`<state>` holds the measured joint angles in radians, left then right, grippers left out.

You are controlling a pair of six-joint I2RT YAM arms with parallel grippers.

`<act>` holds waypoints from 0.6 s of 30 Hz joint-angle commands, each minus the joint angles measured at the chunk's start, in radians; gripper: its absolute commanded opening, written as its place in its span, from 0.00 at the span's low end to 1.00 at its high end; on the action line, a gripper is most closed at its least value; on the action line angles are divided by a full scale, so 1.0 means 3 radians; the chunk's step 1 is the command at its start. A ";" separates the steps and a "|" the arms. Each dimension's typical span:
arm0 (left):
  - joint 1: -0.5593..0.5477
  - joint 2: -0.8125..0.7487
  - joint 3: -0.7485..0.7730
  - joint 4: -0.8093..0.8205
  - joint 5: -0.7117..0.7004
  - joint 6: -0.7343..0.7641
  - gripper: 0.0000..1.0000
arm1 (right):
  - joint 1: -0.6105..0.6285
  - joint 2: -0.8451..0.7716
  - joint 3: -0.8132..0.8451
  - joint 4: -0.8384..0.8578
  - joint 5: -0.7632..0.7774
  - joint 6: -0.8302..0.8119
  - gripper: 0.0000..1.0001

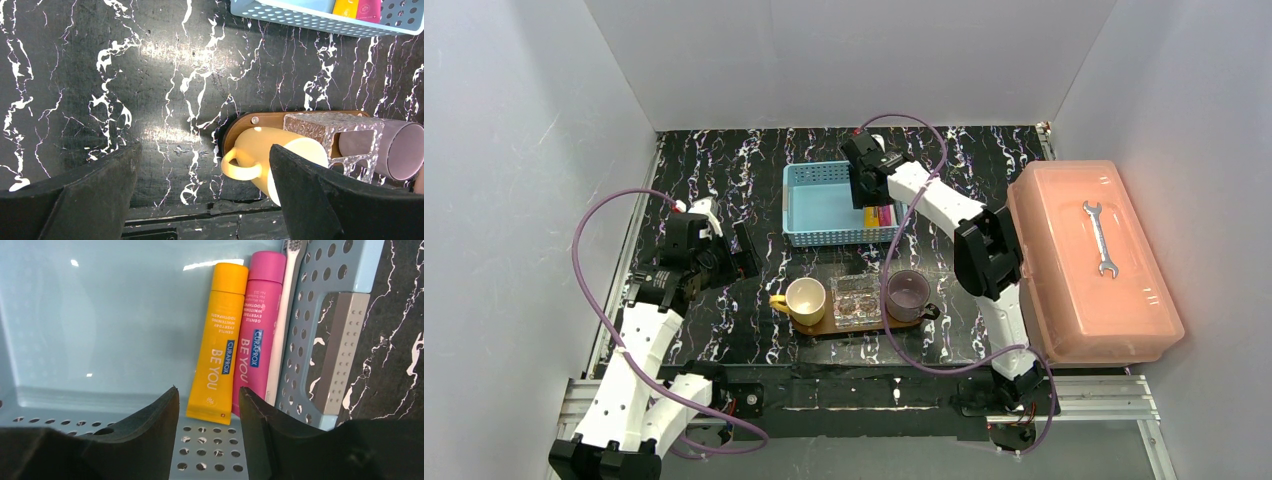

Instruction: Prepare toiletry sets of a toothbrush and toothpaste on the tray

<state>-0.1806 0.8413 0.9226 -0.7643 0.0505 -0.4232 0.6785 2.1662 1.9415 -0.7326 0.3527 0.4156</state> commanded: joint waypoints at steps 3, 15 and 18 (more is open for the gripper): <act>-0.0011 0.0033 -0.0013 -0.0040 0.0035 0.0007 0.99 | -0.0092 0.0173 0.0227 0.0036 -0.0138 -0.0026 0.55; -0.0010 0.0083 -0.0008 -0.0040 0.0067 0.0015 0.99 | -0.0164 0.0466 0.0421 0.0069 -0.0258 -0.0019 0.56; -0.0011 0.0090 -0.0002 -0.0037 0.0064 0.0014 0.99 | -0.0170 0.0533 0.0450 0.0062 -0.0270 -0.0020 0.56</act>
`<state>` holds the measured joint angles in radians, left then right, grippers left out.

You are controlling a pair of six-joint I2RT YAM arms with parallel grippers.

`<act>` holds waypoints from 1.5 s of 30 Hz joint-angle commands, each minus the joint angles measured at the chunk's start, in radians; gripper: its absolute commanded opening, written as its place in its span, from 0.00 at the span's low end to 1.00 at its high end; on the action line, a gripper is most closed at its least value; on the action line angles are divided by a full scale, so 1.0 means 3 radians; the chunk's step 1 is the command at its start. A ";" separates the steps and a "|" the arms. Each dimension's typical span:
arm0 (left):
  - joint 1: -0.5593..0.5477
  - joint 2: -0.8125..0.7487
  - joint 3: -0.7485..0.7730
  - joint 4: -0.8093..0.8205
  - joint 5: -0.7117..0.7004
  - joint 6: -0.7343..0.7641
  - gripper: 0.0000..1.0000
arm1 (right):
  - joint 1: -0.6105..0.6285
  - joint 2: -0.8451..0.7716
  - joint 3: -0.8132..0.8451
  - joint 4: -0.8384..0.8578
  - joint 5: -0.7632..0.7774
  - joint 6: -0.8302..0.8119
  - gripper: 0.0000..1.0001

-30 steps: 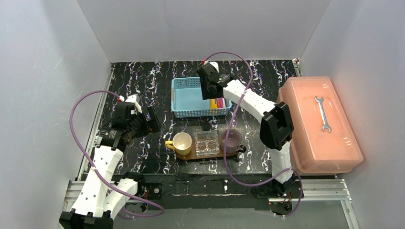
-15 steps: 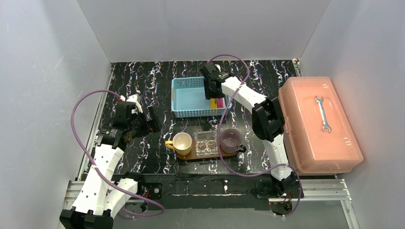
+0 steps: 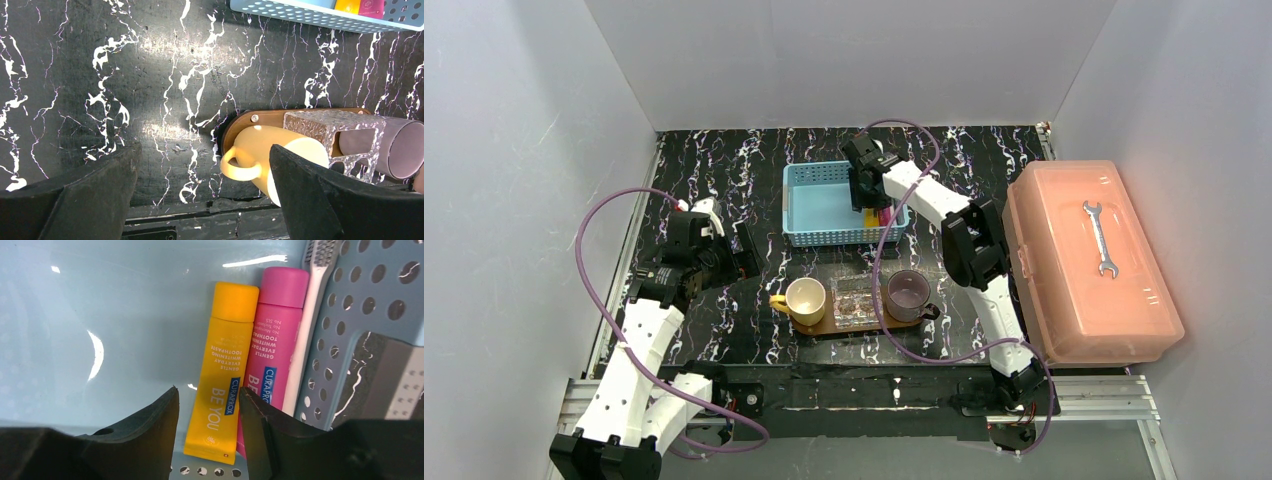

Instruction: Prepare toiletry sets of a toothbrush and toothpaste on the tray

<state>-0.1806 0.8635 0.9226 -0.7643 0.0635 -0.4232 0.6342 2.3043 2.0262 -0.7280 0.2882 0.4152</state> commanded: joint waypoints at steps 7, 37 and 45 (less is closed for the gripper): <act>-0.0011 0.0018 -0.0002 -0.0040 0.0013 0.0014 0.99 | -0.0033 0.0159 0.0169 0.0052 -0.0030 -0.0024 0.56; -0.0010 0.0016 -0.0007 -0.0040 -0.0025 0.0020 0.99 | -0.0033 0.0041 0.0180 0.0226 -0.0065 -0.0152 0.28; -0.0011 0.0030 -0.0007 -0.0039 -0.0034 0.0025 0.99 | -0.0033 -0.0425 0.0077 0.0408 0.0025 -0.0382 0.28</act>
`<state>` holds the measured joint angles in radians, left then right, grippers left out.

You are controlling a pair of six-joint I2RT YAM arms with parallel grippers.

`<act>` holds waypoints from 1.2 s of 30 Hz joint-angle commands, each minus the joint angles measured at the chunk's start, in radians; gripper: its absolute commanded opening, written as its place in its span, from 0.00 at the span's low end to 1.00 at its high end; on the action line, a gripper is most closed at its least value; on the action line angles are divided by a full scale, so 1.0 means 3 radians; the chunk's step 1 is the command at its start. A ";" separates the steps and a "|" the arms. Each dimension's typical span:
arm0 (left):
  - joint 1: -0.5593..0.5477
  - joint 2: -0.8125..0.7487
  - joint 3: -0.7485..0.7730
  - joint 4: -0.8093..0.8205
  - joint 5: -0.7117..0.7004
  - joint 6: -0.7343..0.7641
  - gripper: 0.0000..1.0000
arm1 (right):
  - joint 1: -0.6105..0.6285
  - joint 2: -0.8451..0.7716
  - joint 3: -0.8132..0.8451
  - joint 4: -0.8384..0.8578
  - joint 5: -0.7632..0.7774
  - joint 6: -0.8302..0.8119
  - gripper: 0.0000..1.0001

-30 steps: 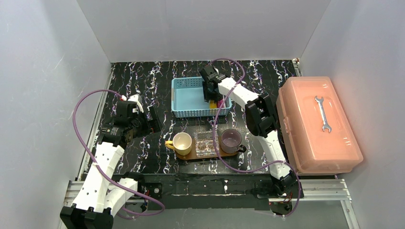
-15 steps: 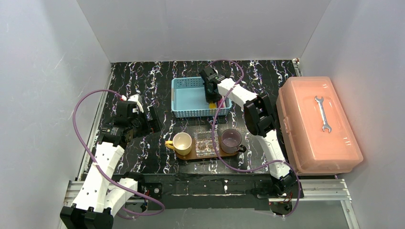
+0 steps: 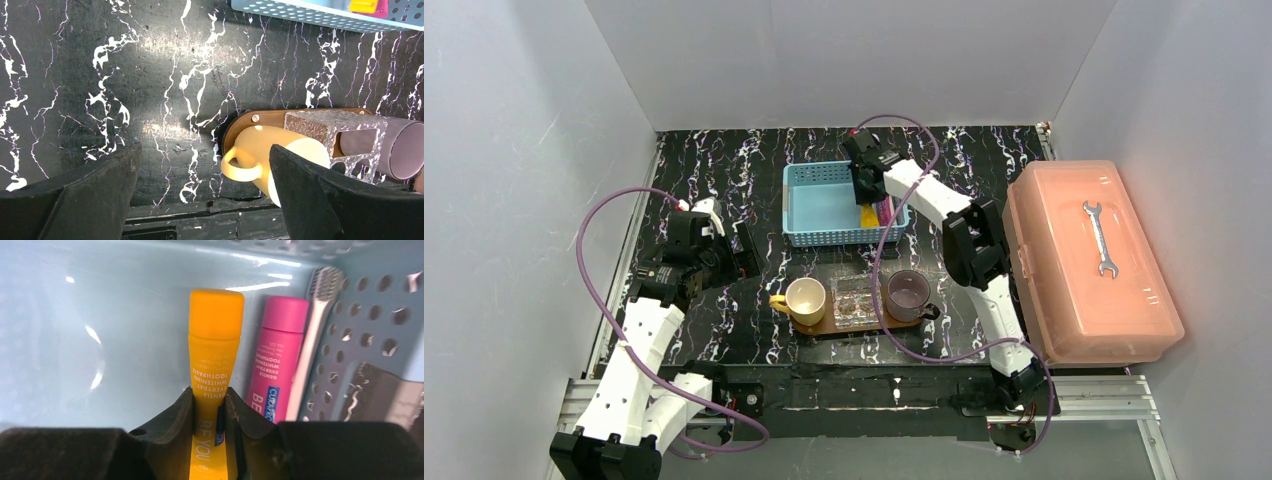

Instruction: Prepare toiletry sets of a toothbrush and toothpaste on the tray

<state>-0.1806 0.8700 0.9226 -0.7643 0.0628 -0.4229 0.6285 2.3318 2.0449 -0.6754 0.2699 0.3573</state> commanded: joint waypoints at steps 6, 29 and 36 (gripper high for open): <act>-0.0012 0.0030 -0.0003 -0.0040 -0.0035 0.0027 0.99 | -0.0014 -0.0817 -0.0021 0.0224 0.0027 -0.0373 0.28; -0.0022 0.0181 -0.0023 0.0156 0.1074 -0.0051 0.99 | 0.0787 -0.2258 -0.1262 0.0258 -0.0128 -0.1379 0.30; -0.0019 0.0175 0.0091 0.0141 0.1720 -0.0223 0.99 | 0.1129 -0.2726 -0.1679 0.0184 -0.0226 -0.1494 0.30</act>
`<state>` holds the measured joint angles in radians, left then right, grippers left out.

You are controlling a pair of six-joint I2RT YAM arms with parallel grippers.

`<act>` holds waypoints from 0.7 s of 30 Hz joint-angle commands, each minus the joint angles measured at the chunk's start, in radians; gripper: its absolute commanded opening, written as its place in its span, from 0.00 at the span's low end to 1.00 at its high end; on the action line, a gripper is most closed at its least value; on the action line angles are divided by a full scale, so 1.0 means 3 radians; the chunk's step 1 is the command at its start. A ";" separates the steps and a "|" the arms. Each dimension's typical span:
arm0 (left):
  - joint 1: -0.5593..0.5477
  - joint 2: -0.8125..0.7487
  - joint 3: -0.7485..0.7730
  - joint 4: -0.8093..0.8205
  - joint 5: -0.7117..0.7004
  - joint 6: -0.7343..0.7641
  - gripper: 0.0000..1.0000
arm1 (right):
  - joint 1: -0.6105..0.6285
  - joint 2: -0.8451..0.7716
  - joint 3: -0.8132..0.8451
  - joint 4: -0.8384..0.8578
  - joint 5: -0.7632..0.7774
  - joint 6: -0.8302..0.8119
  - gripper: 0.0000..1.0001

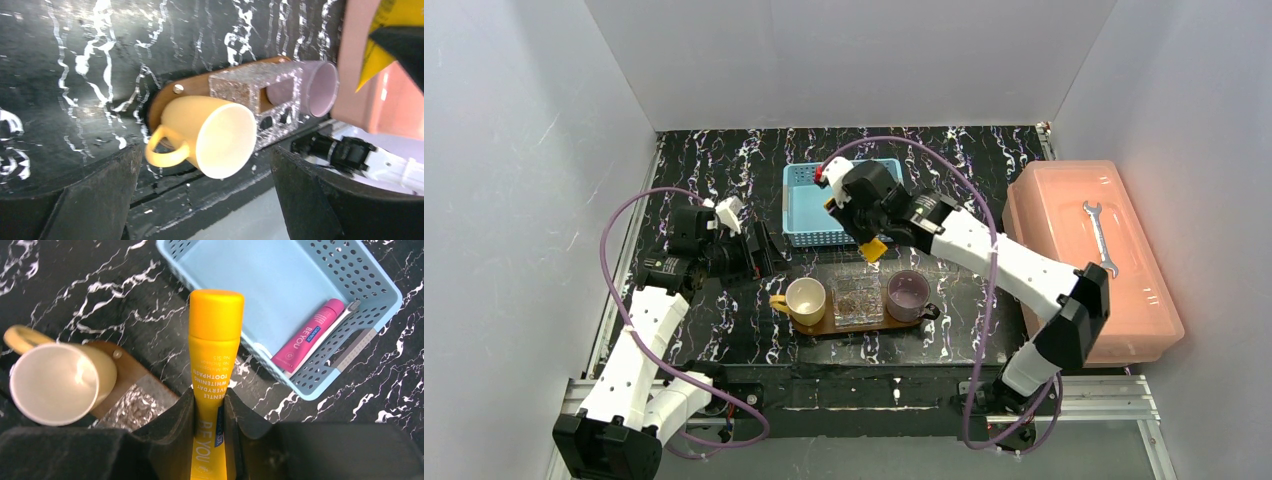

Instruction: Prepare toiletry sets of a toothbrush and toothpaste on the tray

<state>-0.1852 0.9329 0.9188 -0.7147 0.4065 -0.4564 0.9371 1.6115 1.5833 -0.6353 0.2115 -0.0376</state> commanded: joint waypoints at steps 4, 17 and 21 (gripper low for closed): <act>-0.0006 -0.0077 0.0147 -0.0044 0.0884 -0.0212 0.99 | 0.0272 -0.0556 -0.0316 0.0024 -0.0103 -0.0251 0.31; -0.0006 -0.0271 0.0217 -0.0057 0.1869 -0.0439 0.99 | 0.0771 -0.0727 -0.0302 -0.0266 -0.0683 -0.0360 0.31; -0.0006 -0.0346 0.0205 -0.0057 0.2022 -0.0481 0.99 | 0.0918 -0.0680 -0.0229 -0.0316 -0.0796 -0.0385 0.31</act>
<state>-0.1852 0.8593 0.9501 -0.7155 0.9009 -0.5823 1.1732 1.4143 1.4586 -0.7219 0.0319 -0.1310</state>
